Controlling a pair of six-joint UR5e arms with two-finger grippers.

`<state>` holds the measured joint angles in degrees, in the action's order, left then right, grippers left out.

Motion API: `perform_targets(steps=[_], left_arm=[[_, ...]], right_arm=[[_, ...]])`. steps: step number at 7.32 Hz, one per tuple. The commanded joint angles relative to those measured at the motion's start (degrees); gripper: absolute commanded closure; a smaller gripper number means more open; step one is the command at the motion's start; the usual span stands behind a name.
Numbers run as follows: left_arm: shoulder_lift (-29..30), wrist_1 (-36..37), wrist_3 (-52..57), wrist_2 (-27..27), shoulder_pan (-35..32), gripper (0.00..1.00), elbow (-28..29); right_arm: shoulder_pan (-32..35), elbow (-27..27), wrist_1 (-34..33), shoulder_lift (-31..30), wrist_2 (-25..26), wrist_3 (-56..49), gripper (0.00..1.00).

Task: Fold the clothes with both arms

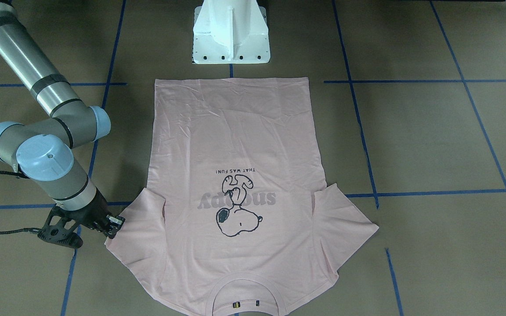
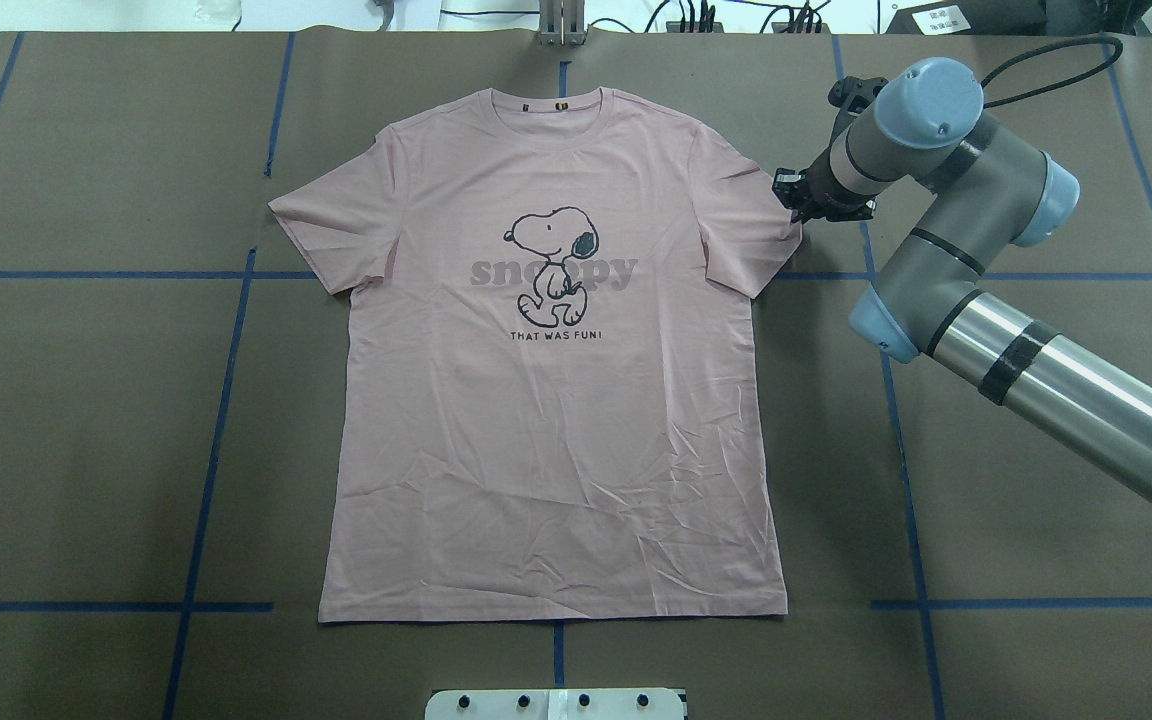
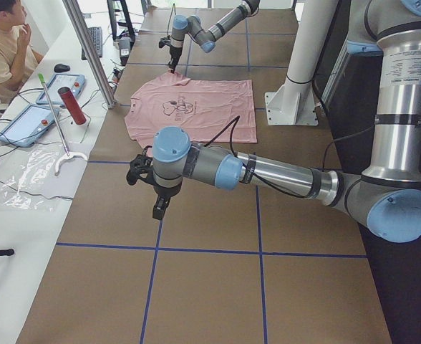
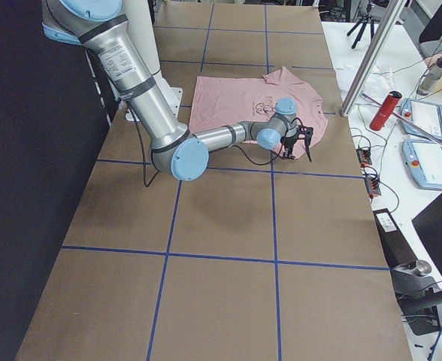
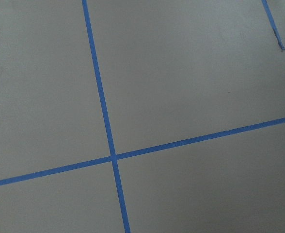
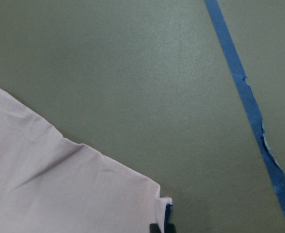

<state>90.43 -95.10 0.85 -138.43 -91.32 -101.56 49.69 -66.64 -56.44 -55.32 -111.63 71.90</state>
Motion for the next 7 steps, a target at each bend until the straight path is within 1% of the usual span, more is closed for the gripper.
perform_targets(steps=[1, 2, 3, 4, 5, 6, 7], left_arm=[[-0.3, -0.1, 0.0, 0.0, 0.0, 0.0, -0.1], [-0.3, -0.1, 0.0, -0.1, 0.0, 0.0, -0.1], [-0.3, -0.1, 0.0, -0.1, 0.0, 0.0, -0.2], [-0.3, -0.1, 0.0, -0.1, 0.0, 0.0, -0.2], [-0.3, -0.1, 0.0, -0.7, 0.0, 0.0, -0.2], [-0.3, -0.1, 0.1, -0.9, 0.0, 0.0, -0.2], [-0.3, -0.1, -0.1, -3.1, 0.0, 0.0, 0.1]], right_arm=[[0.2, -1.9, -0.3, 0.4, 0.0, 0.0, 1.0], [0.0, -3.4, -0.9, 1.1, 0.1, 0.3, 1.0], [-2.4, -3.4, -1.6, 3.3, 2.4, 3.7, 1.0], [-5.1, -2.5, -4.7, 6.9, 7.3, 7.4, 1.0], [-6.4, 0.2, -5.4, 9.9, 9.3, 7.6, 1.0], [-6.5, 6.5, -5.3, 14.6, 9.5, 7.6, 0.97], [-6.9, 8.7, -5.2, 16.3, 11.7, 7.6, 0.01]])
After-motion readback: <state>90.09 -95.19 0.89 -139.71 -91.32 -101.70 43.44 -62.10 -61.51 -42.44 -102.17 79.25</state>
